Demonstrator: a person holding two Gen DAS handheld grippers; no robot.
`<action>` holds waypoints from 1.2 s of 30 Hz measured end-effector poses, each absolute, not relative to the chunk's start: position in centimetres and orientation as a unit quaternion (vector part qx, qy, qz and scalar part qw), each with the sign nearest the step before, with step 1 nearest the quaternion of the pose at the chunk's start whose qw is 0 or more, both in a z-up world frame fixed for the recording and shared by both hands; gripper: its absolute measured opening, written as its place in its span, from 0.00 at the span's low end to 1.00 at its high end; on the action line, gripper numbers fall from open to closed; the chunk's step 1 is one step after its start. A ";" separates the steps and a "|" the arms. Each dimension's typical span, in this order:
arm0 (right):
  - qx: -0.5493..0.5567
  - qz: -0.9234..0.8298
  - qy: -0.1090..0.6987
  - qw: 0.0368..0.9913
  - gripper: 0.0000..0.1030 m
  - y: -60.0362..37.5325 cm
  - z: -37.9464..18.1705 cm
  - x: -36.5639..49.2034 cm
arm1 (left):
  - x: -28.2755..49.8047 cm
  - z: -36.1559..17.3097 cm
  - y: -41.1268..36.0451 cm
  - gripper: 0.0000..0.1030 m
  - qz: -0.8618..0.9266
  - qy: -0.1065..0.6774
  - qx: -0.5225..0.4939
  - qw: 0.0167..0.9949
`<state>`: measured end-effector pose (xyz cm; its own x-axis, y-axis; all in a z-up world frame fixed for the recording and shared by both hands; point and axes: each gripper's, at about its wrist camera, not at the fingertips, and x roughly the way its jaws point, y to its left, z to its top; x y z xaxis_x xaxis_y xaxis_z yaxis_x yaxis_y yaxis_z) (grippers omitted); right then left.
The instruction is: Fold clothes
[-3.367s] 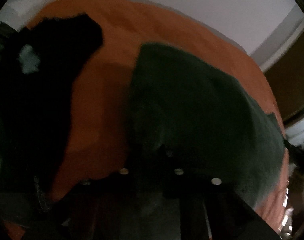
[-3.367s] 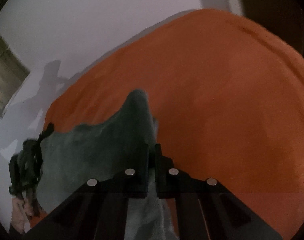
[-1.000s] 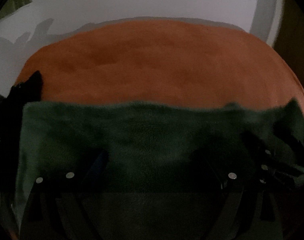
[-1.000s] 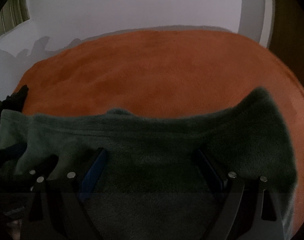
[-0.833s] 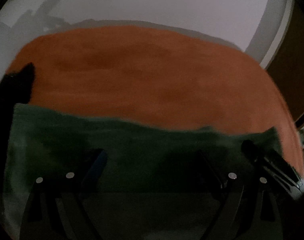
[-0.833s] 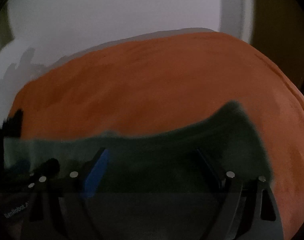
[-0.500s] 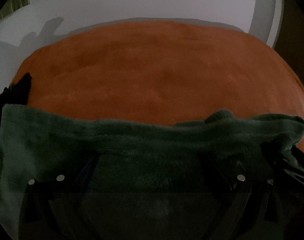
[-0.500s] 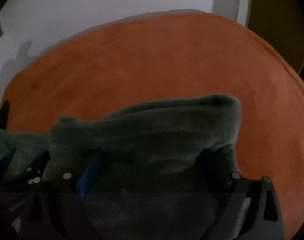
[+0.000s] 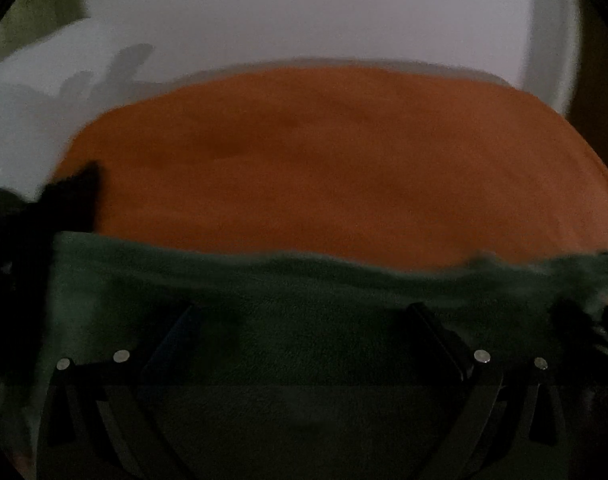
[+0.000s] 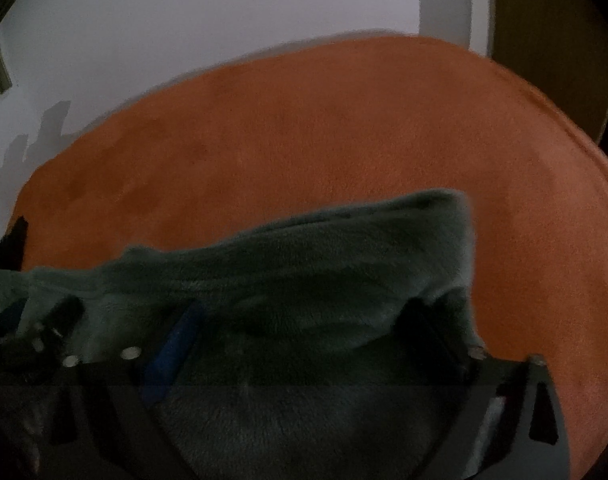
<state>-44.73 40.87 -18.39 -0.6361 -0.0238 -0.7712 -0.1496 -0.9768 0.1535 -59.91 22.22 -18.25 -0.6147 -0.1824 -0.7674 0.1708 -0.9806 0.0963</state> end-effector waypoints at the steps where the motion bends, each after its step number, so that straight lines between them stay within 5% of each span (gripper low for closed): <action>1: -0.413 0.905 0.094 0.030 0.88 40.5 -17.5 -44.3 | -59.8 -17.8 21.2 1.00 -0.899 -0.004 0.425 0.102; 6: -0.393 0.918 0.003 -0.052 0.81 35.3 -14.4 -44.8 | -60.4 -17.7 18.0 1.00 -0.889 0.037 0.446 0.092; 13: -0.473 0.879 0.025 -0.057 0.81 31.3 -18.9 -47.9 | -61.6 -21.2 20.8 1.00 -0.866 -0.052 0.487 0.106; 19: -0.457 0.886 0.046 -0.059 0.81 32.1 -19.5 -48.0 | -61.2 -20.0 20.2 1.00 -0.860 -0.031 0.501 0.097; 29: -0.402 0.914 0.021 -0.052 0.81 35.6 -14.9 -44.6 | -55.1 -9.6 14.9 1.00 -0.901 0.008 0.423 0.096; 36: -0.431 0.898 0.067 -0.053 0.81 35.7 -15.3 -45.5 | -55.0 -12.7 15.6 1.00 -0.884 -0.016 0.455 0.107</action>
